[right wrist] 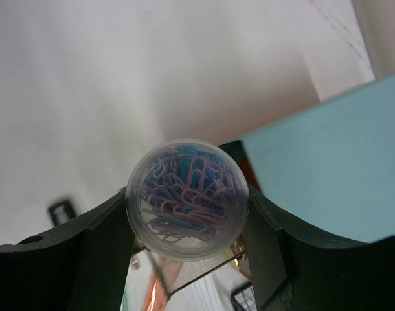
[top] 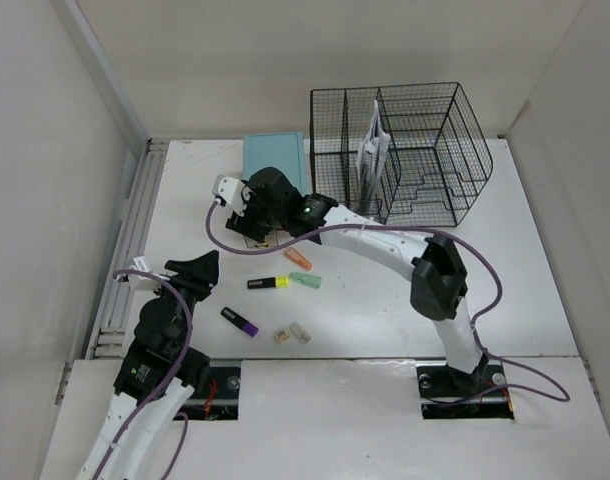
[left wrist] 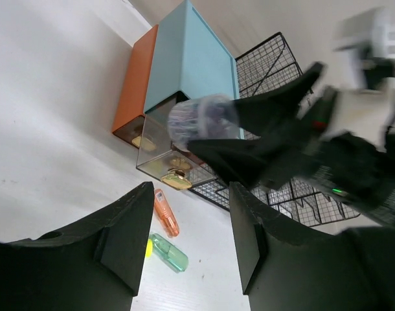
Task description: Organize the desk
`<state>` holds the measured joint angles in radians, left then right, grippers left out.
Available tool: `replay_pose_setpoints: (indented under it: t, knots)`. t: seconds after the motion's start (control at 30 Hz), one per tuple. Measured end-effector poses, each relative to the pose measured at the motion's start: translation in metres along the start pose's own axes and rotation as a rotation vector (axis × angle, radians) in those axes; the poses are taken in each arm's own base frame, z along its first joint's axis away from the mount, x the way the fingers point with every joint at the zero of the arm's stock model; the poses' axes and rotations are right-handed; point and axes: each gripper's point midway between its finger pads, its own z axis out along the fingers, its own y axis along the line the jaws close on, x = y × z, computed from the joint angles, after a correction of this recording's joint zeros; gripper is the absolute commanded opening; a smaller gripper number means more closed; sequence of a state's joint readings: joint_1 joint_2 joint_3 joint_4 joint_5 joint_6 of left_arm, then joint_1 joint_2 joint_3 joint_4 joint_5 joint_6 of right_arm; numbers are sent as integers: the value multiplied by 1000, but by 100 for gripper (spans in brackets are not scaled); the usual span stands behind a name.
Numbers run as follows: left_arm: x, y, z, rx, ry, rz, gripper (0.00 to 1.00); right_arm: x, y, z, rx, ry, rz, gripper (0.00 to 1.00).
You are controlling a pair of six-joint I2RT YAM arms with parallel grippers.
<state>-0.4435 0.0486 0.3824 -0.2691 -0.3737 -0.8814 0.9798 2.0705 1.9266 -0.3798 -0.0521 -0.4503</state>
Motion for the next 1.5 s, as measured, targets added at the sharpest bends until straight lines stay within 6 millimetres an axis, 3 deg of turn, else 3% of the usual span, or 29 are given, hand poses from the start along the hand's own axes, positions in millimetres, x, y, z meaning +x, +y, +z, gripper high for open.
replay_pose_setpoints:
  t: [0.07,0.1,0.3,0.73,0.97,1.17,1.27,1.43,1.47,1.5]
  knots:
    - [0,0,0,0,0,0,47,16,-12,12,47,34,27,12]
    - [0,0,0,0,0,0,47,13,-21,14,77,22,36,12]
    - [0,0,0,0,0,0,47,21,-52,8,174,47,81,12]
    - [1,-1,2,0,6,2,47,31,-38,4,115,75,124,12]
    - [1,-3,2,9,6,-1,47,43,-24,-2,57,124,147,29]
    - [1,-4,2,11,7,-2,47,47,-15,-3,15,140,161,72]
    - [2,-4,2,12,9,-2,47,47,-14,-3,13,137,167,82]
    - [2,-4,2,12,10,-1,47,44,-15,-4,13,129,169,83]
    - [2,-4,2,12,10,-1,47,43,-15,-6,14,126,168,81]
    - [2,-4,2,12,10,-1,47,41,-16,-7,15,122,168,72]
